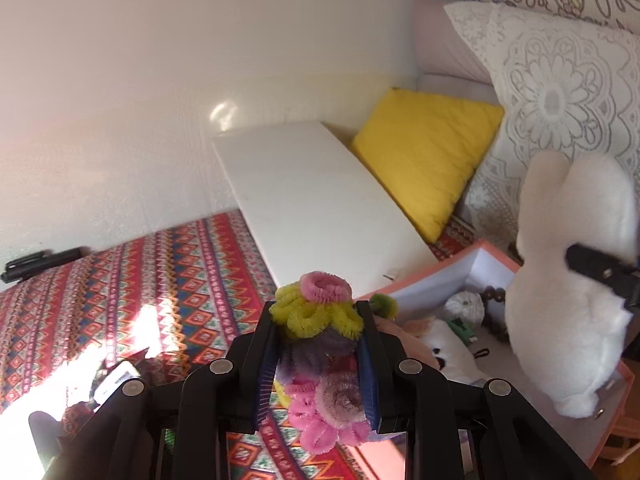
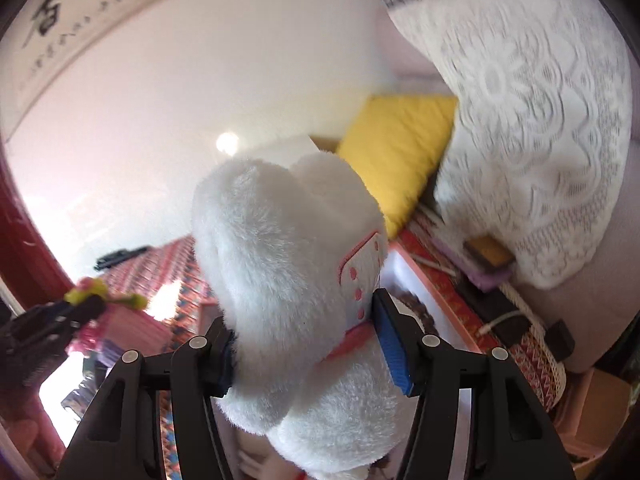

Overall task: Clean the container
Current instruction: 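Drop the flower toy on the blanket while the right gripper carries the white plush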

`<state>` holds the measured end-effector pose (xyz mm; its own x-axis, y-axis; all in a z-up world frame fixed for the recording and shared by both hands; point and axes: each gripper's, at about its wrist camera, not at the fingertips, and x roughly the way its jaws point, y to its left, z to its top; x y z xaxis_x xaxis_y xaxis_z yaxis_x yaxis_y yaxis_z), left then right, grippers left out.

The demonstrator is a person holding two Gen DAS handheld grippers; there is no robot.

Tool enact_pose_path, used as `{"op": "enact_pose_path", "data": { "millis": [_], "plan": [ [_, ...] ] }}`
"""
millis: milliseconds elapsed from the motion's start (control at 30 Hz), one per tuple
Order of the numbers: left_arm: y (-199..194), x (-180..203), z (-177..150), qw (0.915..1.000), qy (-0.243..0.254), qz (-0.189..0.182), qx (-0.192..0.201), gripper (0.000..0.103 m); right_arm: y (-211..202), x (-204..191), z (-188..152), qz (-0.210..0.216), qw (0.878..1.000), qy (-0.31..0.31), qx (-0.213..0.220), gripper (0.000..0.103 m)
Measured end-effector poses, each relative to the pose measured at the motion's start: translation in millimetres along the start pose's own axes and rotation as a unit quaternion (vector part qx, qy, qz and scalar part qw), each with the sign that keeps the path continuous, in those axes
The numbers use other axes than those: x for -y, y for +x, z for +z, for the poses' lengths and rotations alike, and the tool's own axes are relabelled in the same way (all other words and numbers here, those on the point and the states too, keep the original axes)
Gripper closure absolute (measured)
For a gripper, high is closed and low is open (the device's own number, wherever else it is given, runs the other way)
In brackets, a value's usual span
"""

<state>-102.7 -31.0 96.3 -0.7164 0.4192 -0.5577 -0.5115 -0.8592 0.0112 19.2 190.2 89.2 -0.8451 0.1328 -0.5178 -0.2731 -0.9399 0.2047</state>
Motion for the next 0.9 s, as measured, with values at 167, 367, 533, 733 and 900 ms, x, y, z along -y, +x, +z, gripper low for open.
{"op": "enact_pose_path", "data": {
  "millis": [167, 367, 533, 733, 900],
  "plan": [
    [-36.0, -48.6, 1.4, 0.9993, -0.019, 0.026, 0.021, 0.073, -30.4, -69.9, 6.3, 0.053, 0.998, -0.031, 0.025, 0.042],
    [-70.6, -118.1, -2.4, 0.9958, -0.044, 0.072, 0.034, 0.073, -18.5, -157.4, -6.5, 0.095, 0.992, -0.08, 0.014, 0.042],
    [-80.6, -187.7, -14.4, 0.9911, -0.085, 0.101, 0.019, 0.072, 26.7, -227.4, -32.3, 0.128, 0.984, -0.124, -0.026, 0.042],
    [-64.7, -248.3, -69.4, 0.982, -0.119, 0.145, -0.024, 0.054, 80.5, -318.8, -69.9, 0.125, 0.969, -0.21, -0.039, 0.035],
    [-67.5, -277.8, -99.5, 0.9679, -0.149, 0.202, -0.013, 0.007, 90.0, -365.4, -89.6, 0.147, 0.955, -0.257, -0.019, 0.019]
  ]
}}
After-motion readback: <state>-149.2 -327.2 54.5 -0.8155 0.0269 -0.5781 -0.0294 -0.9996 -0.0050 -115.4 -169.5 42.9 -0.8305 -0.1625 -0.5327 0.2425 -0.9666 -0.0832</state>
